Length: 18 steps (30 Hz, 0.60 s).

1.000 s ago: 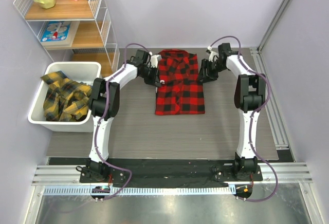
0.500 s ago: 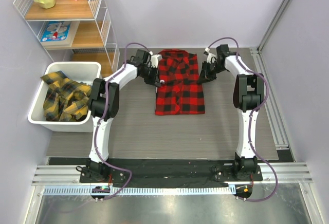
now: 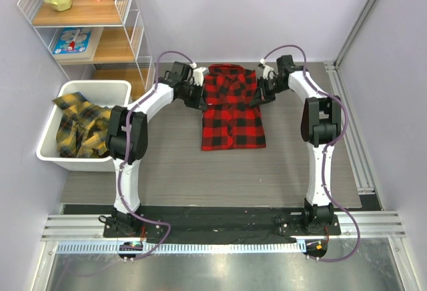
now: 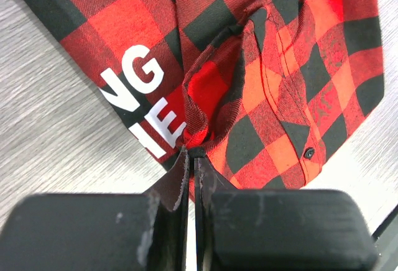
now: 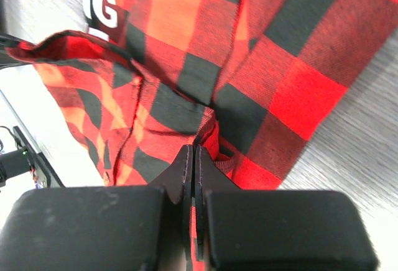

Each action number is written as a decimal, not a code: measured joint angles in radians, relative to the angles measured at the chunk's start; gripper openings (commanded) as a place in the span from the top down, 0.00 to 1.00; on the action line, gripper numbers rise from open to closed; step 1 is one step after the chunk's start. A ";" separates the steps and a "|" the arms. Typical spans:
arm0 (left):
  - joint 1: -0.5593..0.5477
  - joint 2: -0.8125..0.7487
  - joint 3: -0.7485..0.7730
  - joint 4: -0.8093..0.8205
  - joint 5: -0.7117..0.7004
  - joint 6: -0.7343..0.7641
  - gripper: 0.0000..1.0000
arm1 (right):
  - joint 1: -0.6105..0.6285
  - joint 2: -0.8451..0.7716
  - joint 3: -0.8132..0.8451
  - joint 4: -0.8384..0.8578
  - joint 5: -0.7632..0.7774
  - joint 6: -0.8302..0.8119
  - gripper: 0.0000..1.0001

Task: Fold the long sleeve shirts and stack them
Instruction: Fold the shirt

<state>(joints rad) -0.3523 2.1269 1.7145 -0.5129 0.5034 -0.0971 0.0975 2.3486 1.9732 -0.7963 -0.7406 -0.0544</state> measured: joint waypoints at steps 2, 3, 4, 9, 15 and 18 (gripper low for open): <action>0.000 -0.006 -0.005 0.002 -0.007 0.002 1.00 | 0.000 -0.007 0.000 0.011 -0.008 0.000 0.99; 0.000 -0.008 -0.008 0.005 -0.011 0.003 1.00 | 0.000 -0.010 0.000 0.017 -0.010 0.000 0.99; 0.000 -0.008 -0.009 0.008 -0.015 0.004 1.00 | 0.000 -0.010 0.002 0.019 -0.012 0.000 0.99; 0.008 -0.007 -0.012 0.011 -0.037 0.004 1.00 | 0.000 -0.010 0.003 0.031 -0.005 -0.008 0.99; 0.019 0.050 0.025 0.011 -0.040 0.001 0.95 | -0.001 -0.008 0.003 0.034 0.026 -0.032 0.96; 0.021 0.090 0.040 0.010 -0.041 0.000 0.87 | -0.002 0.004 0.003 0.039 0.048 -0.046 0.83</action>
<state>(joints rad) -0.3317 2.2173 1.7542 -0.5026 0.4625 -0.0967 0.0959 2.3524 1.9766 -0.7574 -0.6922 -0.1005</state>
